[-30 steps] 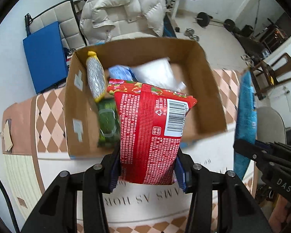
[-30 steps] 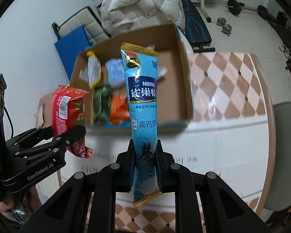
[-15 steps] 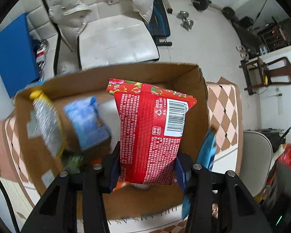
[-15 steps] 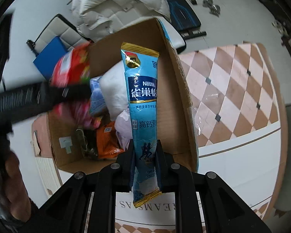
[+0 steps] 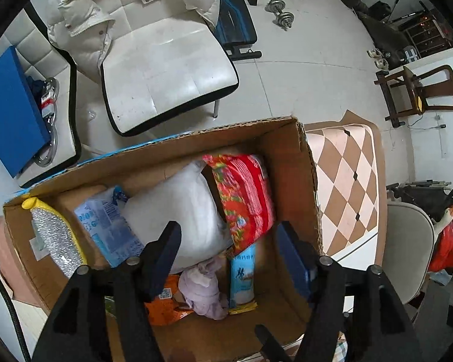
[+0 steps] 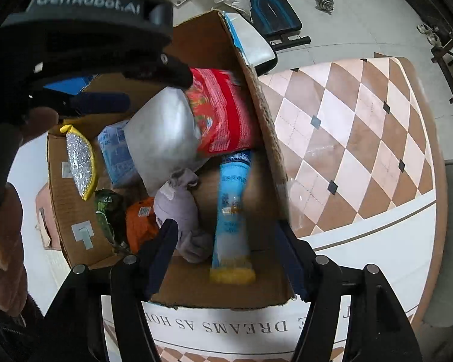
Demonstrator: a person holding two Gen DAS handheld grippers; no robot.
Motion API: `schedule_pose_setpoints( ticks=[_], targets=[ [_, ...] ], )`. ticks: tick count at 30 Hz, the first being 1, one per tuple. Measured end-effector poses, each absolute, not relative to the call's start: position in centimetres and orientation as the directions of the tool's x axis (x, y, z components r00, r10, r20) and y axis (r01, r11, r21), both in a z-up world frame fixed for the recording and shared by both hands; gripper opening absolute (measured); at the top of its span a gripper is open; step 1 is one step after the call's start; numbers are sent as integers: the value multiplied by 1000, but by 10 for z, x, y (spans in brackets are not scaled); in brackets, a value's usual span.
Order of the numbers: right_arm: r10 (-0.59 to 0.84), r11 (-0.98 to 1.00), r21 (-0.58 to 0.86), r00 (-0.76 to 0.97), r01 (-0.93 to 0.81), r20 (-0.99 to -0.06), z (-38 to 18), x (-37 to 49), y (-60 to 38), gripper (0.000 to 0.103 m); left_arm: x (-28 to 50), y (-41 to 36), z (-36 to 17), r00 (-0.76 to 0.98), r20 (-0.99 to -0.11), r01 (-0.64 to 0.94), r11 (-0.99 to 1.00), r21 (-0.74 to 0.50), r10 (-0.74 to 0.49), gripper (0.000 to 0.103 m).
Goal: Organize soft objects
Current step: 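Lower the red bag and blue tube into the box and open both grippers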
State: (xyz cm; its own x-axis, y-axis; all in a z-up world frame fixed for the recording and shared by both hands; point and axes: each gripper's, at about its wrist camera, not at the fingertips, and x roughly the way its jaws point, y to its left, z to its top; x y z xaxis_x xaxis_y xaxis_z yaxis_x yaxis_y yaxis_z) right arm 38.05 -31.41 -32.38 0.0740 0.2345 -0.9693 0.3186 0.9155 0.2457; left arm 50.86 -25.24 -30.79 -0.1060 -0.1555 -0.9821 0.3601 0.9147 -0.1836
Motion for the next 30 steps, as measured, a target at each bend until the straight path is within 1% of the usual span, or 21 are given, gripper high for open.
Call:
schedule_pose_setpoints(
  ticks=[5,6,7,9,11,17,18,20,21,24,25,26,30],
  targets=[
    [216,927,230,78,297,-973,-316,379,-308,71,498,-238,-295,-61,-987,359,919,-160,-148,64],
    [207,932,221,79,286,-975,-314,378,-306,73,495,-232,-292,-50,-986,349,923,-164,-157,64],
    [196,937,210,79,277,-977,-311,377,-305,82,491,-225,-289,-29,-987,339,927,-159,-159,64],
    [159,951,177,89,255,-983,-305,376,-302,86,480,-211,-284,23,-990,327,936,-127,-142,64],
    [114,964,135,99,230,-988,-300,371,-297,86,470,-197,-281,59,-989,309,944,-112,-136,64],
    [69,975,89,102,201,-992,-297,359,-293,86,426,-150,-277,136,-985,244,967,-73,-108,64],
    [64,977,84,103,196,-993,-297,358,-292,86,418,-142,-277,149,-984,234,970,-63,-99,65],
    [49,980,69,107,185,-993,-297,354,-290,93,407,-129,-276,166,-982,215,975,-51,-88,90],
    [44,982,63,111,179,-993,-296,352,-288,98,403,-124,-276,174,-981,208,977,-48,-86,93],
    [29,985,49,118,164,-993,-295,346,-284,99,389,-110,-273,192,-978,179,983,-45,-79,93],
    [30,985,49,119,163,-992,-294,345,-282,100,384,-105,-272,193,-978,171,984,-47,-80,96],
    [33,985,53,123,162,-992,-293,343,-281,103,381,-102,-272,197,-977,165,985,-44,-77,102],
    [16,986,38,137,161,-990,-289,337,-276,103,368,-93,-265,236,-970,152,988,-14,-50,102]
  ],
)
